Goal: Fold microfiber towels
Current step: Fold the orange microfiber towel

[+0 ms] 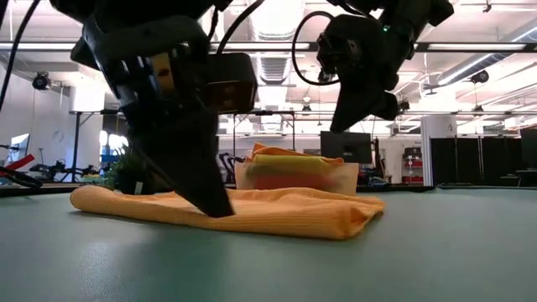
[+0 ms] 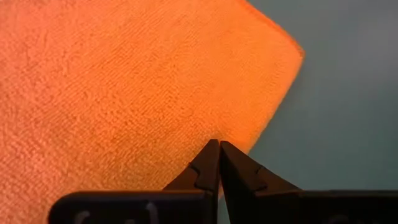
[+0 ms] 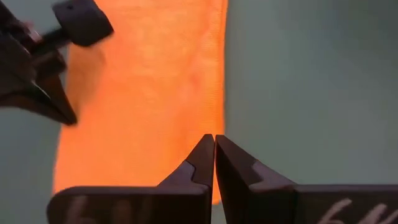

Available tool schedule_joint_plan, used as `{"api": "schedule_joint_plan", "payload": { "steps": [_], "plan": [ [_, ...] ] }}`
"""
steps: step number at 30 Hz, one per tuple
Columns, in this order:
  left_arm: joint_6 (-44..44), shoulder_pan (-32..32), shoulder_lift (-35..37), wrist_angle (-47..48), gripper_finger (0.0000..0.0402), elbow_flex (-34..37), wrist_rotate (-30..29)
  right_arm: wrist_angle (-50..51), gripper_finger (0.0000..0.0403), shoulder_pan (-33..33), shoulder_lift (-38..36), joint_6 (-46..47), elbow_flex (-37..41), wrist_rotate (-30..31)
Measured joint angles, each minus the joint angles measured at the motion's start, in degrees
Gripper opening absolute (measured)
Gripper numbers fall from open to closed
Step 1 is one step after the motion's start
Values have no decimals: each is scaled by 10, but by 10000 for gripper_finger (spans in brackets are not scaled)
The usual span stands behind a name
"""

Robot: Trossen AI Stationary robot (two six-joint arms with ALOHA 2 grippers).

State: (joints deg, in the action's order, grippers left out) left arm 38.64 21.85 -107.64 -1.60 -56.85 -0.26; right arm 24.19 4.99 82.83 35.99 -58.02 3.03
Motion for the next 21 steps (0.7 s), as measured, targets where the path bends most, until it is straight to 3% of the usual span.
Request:
{"api": "schedule_joint_plan", "payload": {
  "steps": [9, 17, 21],
  "plan": [
    [-20, 5, 54, 192, 0, 1, 42, 9, 8, 0, 1, -8, 1, 1],
    [-85, 3, 109, 437, 0, 3, 15, 6, 9, 0, 6, -8, 2, 16],
    [-93, 1, 115, 512, 0, 3, 1, 6, 9, 0, 7, -7, 2, 16]
  ]
}}
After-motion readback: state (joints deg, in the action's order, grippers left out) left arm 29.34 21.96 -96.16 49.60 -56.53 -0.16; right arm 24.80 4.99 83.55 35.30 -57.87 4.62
